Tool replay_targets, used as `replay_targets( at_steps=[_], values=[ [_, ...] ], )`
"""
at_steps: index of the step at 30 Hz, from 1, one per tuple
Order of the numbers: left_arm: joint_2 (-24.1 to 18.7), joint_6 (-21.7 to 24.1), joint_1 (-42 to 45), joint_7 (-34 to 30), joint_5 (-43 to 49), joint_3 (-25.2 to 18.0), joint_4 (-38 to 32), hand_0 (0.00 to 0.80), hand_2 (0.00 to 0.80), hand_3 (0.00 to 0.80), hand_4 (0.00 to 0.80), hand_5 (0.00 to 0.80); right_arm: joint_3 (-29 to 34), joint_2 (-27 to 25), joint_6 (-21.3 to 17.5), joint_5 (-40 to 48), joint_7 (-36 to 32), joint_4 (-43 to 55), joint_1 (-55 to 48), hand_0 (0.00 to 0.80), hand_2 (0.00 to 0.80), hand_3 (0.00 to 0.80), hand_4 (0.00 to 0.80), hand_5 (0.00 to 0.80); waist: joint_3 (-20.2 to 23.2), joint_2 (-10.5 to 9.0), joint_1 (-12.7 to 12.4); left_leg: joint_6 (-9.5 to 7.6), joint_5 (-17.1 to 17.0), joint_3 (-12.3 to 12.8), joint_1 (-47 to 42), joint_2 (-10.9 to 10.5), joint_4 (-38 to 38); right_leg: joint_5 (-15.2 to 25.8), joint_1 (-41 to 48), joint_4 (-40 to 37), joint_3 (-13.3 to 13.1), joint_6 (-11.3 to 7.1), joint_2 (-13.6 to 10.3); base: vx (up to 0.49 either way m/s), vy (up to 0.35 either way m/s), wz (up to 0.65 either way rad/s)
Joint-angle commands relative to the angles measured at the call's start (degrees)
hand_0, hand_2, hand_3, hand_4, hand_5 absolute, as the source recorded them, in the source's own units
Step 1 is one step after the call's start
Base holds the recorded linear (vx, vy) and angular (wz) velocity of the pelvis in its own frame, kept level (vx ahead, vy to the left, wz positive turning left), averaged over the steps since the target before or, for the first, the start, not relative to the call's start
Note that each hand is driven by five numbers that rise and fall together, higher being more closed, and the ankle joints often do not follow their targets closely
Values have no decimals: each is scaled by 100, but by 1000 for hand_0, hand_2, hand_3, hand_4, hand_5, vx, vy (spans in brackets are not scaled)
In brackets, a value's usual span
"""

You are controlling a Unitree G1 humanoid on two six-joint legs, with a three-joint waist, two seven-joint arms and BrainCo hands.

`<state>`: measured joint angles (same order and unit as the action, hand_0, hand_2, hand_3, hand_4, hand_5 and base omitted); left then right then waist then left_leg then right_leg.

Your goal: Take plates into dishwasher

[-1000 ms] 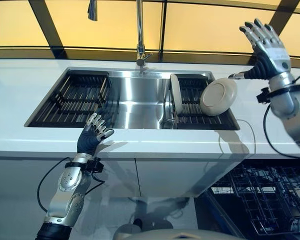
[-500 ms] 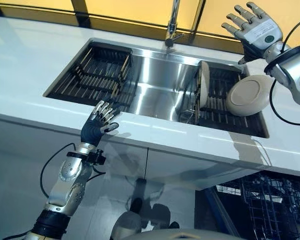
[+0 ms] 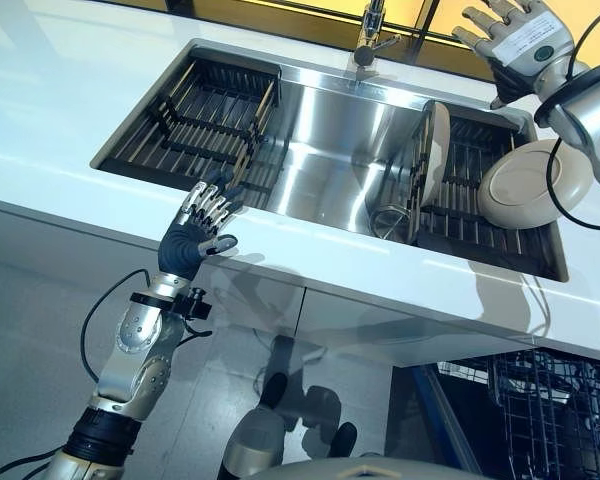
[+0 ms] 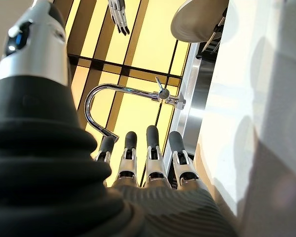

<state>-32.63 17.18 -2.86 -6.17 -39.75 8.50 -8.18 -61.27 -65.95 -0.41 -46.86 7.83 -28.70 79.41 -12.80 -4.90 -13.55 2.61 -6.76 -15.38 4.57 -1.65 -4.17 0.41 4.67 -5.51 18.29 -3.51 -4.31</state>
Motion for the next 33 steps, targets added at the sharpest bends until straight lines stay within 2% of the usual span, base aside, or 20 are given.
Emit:
replay_targets(
  at_steps=[1,13,33],
  values=[
    [-264,4,298,1,-176,41,161,0,0,0,0,0,-528,-366,-53,-286,-215,-10,850,0,0,0,0,0,25,-196,-95,-441,361,187,-215,-247,-83,-68,-54,51,121,286,250,32,-12,2],
    [-372,246,234,-53,-266,52,185,0,0,0,0,0,-1157,-319,-291,-653,-373,-128,1289,0,0,0,0,0,-159,-209,-148,-425,372,217,-105,-244,-83,-58,-168,51,107,307,262,-12,-2,0],
    [-367,391,188,67,-317,25,176,0,0,0,0,0,-1215,-192,-249,-716,-202,-77,1412,0,0,0,0,0,-290,-211,-145,-398,345,294,35,-251,-83,-5,-321,51,119,300,264,-9,2,0]
  ],
)
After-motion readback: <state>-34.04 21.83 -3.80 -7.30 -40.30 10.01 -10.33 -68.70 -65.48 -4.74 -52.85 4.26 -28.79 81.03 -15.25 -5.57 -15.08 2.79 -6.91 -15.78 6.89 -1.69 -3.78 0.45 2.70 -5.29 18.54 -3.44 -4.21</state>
